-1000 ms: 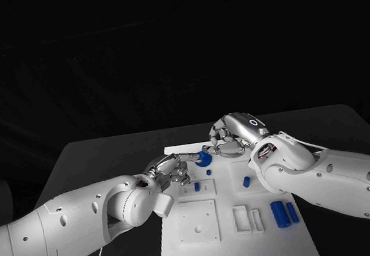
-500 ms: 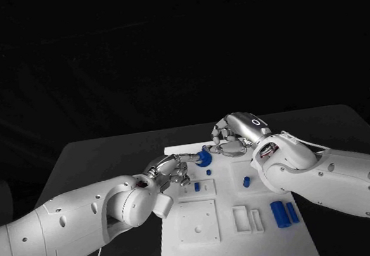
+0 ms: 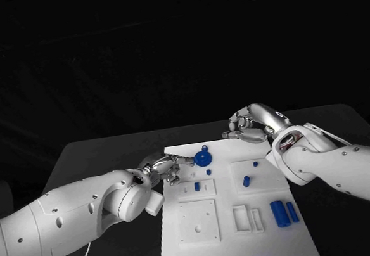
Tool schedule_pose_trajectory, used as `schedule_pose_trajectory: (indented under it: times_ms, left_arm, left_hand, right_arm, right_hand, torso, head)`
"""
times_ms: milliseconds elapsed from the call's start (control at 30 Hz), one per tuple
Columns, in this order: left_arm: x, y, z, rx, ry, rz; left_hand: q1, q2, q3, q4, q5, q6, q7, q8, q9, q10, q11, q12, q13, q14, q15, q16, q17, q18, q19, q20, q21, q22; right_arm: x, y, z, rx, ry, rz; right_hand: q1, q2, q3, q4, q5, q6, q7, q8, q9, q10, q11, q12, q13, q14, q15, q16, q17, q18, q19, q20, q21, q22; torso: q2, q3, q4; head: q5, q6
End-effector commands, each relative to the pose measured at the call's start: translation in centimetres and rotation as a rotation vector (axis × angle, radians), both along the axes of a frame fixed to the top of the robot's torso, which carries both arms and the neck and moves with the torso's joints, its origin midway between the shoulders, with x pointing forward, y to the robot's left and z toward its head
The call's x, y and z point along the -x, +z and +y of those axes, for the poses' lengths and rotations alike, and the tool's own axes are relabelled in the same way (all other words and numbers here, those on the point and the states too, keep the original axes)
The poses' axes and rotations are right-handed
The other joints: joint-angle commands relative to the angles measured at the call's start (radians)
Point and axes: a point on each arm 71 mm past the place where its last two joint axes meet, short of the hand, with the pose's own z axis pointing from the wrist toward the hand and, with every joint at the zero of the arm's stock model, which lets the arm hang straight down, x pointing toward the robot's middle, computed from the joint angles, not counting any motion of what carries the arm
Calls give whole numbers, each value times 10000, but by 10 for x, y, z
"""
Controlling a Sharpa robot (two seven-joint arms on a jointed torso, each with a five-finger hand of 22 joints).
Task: Assemble the parts on the task board
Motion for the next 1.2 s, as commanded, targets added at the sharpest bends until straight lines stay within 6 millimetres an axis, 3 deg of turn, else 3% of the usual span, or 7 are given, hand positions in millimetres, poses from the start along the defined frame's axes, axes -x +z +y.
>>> schedule_pose_trajectory:
  times_ms: [33, 233, 300, 433, 533, 733, 1200]
  left_arm:
    - [-2, 3, 4, -1317, -61, -354]
    - [-8, 20, 10, -2289, -144, -650]
    - [-9, 24, 13, -2310, -171, -462]
    - [-11, 28, 15, -3119, -168, -711]
    - [-12, 32, 16, -3675, -71, -881]
    - [-11, 34, 14, -4740, -42, -1136]
    - [-3, 17, 1, -5780, -235, -1140]
  left_hand:
    - [36, -78, 31, 7, -49, 1422, -31, 16, 3848, 196, -112, -51, -12, 221, -259, -42, -13, 100, 47, -1153, 57, -19]
    - [60, -161, 33, 54, -100, 1530, -54, 8, 3880, 301, -134, -109, -31, 299, -275, -74, -30, 108, 103, -1160, 54, -46]
    - [53, -180, 46, 110, -94, 1576, -65, -6, 3896, 366, -153, -160, -51, 361, -289, -109, -51, 116, 154, -1167, 48, -70]
    - [8, -209, 65, 198, -73, 1688, -112, -26, 3942, 569, -192, -317, -116, 556, -333, -247, -123, 148, 293, -1188, 23, -141]
    - [40, -275, 95, 187, -63, 1726, -125, -46, 3960, 646, -204, -385, -132, 632, -345, -301, -139, 162, 343, -1194, 9, -171]
    - [68, -412, 147, 261, -49, 1824, -151, -78, 3984, 805, -231, -496, -151, 784, -364, -371, -149, 183, 453, -1201, 3, -218]
    - [-151, -409, 159, 530, 207, 2257, -211, -88, 3746, 1320, -275, -693, -67, 1164, -348, -414, -74, 212, 655, -1183, 84, -252]
  right_arm:
    - [-4, -2, -10, -1686, 216, 1116]
    - [-20, 1, -39, -2653, 52, 1826]
    - [-26, 2, -46, -3048, 290, 2003]
    - [-39, 5, -61, -3844, 345, 2426]
    - [-45, 8, -70, -3976, 228, 2430]
    - [-51, 12, -77, -3949, 29, 2329]
    - [-67, 22, -78, -3828, -97, 2275]
  right_hand:
    - [56, 129, -29, -72, 39, -298, 169, -342, -103, -273, 165, -351, -285, -360, 212, -296, -215, -105, -421, 211, -354, -147]
    - [108, 336, -133, -90, 146, -1079, 690, -1447, -903, -1131, 699, -1777, -1670, -1427, 978, -1561, -1387, -272, -1757, 876, -1621, -753]
    - [166, 472, -47, -41, 211, -1265, 909, -1936, -1652, -1201, 945, -2739, -2637, -1643, 1347, -2412, -2175, -344, -2232, 1166, -2276, -1139]
    - [306, 782, 397, -82, 278, -2012, 1279, -1988, -2882, -1984, 1590, -4935, -4425, -2551, 2051, -4312, -3568, -604, -3556, 1599, -3651, -1938]
    - [387, 913, 465, -95, 120, -2387, 1409, -2014, -3669, -2141, 1895, -6045, -5446, -2792, 2361, -5263, -4290, -695, -4043, 1806, -4229, -2312]
    - [572, 1001, 34, -98, 122, -2343, 1511, -1929, -4986, -1483, 1995, -7265, -7000, -2429, 2485, -6220, -5132, -544, -4129, 2057, -4666, -2671]
    - [686, 964, -298, -81, 191, -2463, 1589, -1852, -5664, -1533, 2191, -7820, -7895, -2610, 2668, -6729, -5546, -502, -4507, 2251, -4941, -2764]
  torso:
    - [-4, 1, 5]
    - [-12, 16, 26]
    - [-7, 14, 30]
    - [-36, 38, 40]
    - [-57, 53, 64]
    - [-106, 74, 84]
    - [-262, 87, 76]
  head:
    - [-6, -8]
    - [29, -73]
    - [29, -86]
    - [54, -109]
    - [79, -163]
    - [90, -262]
    - [75, -487]
